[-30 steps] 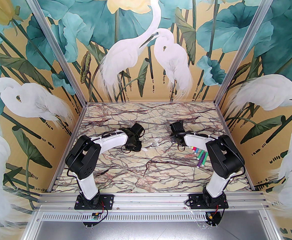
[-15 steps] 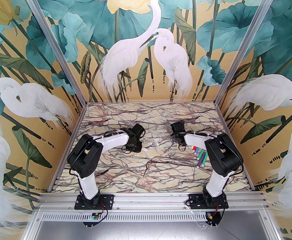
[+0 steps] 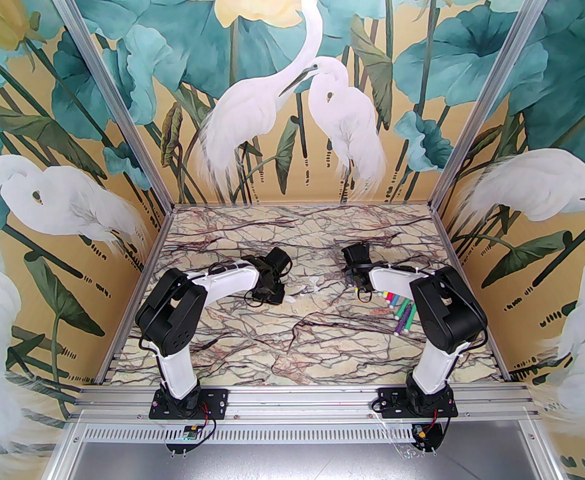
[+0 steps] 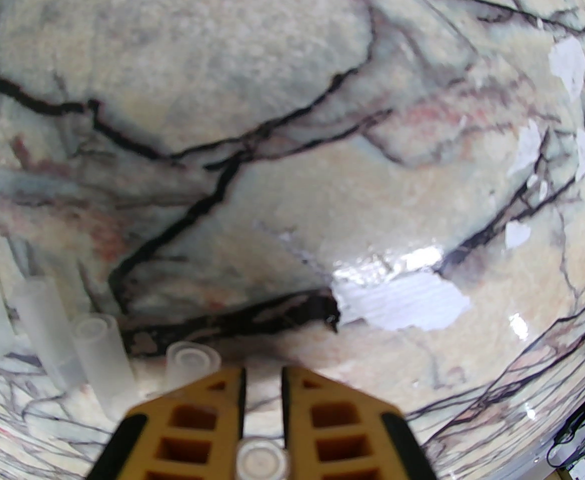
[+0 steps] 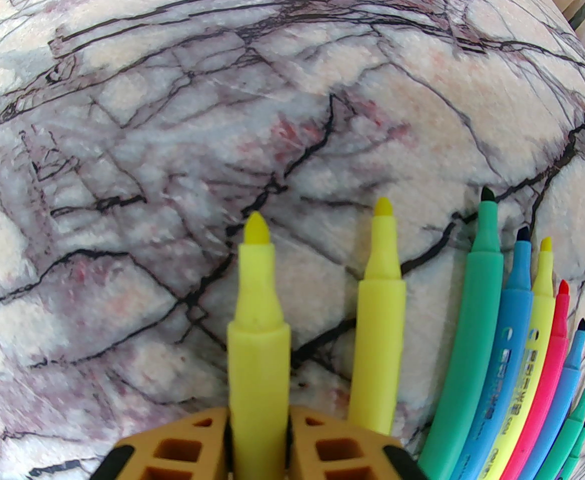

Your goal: Open the pen caps

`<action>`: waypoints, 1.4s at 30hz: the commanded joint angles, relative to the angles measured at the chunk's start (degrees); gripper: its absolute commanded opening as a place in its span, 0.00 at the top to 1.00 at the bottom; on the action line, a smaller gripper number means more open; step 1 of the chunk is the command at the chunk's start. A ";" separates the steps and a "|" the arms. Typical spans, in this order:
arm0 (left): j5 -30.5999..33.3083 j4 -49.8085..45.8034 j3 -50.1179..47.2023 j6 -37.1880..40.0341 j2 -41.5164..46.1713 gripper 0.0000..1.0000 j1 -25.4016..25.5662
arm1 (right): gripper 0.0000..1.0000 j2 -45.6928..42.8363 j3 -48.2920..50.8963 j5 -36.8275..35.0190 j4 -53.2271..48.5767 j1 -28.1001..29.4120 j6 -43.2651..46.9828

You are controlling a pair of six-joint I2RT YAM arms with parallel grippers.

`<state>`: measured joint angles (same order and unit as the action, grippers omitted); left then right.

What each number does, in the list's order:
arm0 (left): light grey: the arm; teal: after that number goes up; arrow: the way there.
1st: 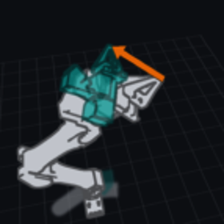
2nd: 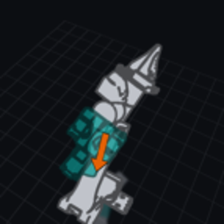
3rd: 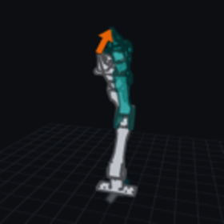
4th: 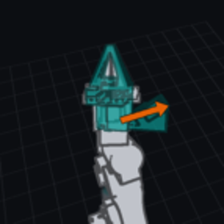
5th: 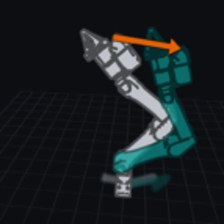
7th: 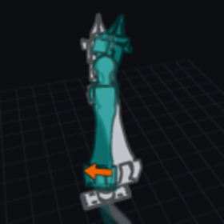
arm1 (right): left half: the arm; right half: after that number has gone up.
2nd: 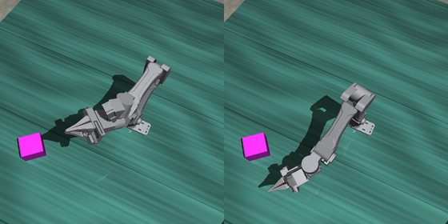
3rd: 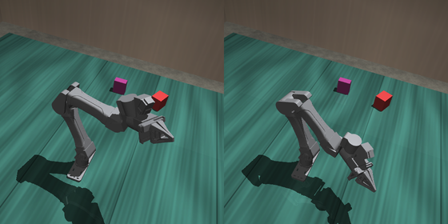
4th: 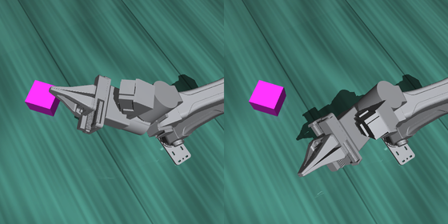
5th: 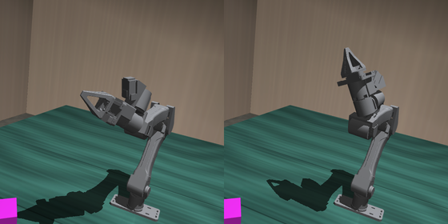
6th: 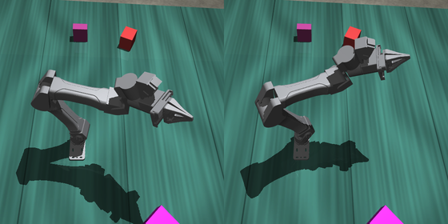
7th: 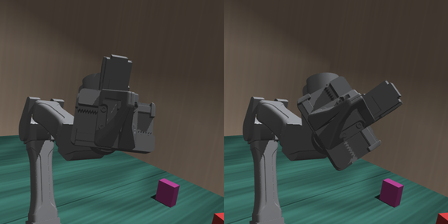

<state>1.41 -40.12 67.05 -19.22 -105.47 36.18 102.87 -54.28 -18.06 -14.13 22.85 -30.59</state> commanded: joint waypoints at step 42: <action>0.87 -1.29 2.12 0.67 1.11 0.72 0.71 | 0.61 -9.80 0.42 0.37 -4.63 1.46 2.57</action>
<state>1.41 -40.56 67.90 -18.79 -105.45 36.40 95.31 -54.11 -17.61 -17.21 23.70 -29.47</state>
